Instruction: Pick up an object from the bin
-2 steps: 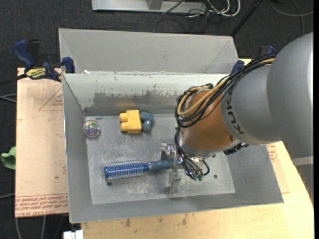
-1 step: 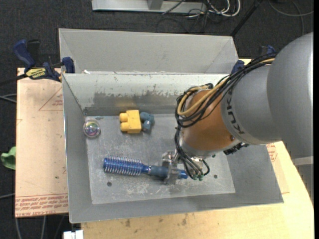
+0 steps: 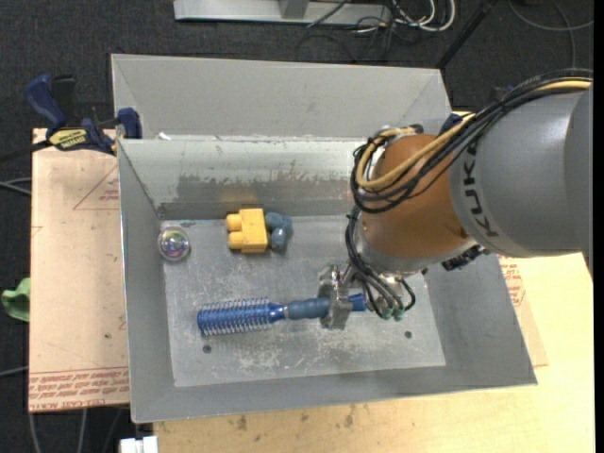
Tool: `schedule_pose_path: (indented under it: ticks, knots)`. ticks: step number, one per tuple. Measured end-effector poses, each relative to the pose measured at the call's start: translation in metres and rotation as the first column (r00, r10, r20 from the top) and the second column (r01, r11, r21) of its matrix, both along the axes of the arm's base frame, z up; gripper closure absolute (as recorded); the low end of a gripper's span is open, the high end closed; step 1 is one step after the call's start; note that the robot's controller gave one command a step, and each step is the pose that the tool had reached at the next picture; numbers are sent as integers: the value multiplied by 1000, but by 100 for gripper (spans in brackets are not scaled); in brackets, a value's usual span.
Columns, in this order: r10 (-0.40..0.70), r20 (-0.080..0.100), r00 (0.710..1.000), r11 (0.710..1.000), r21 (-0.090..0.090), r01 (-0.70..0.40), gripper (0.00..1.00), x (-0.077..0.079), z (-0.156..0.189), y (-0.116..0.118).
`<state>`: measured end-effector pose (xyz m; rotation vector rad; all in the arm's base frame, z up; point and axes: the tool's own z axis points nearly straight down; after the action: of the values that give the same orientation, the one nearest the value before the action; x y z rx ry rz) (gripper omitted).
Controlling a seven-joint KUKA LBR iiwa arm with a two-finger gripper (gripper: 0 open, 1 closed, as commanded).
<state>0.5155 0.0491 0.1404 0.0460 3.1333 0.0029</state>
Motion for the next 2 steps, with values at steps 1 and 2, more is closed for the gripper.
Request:
schedule_pose_path:
  ticks: [1,2]
  knots:
    - [1,-4,1000,1000,0,-1,100,1,20,0]
    - [3,-5,1000,1000,-1,-3,100,1,34,1]
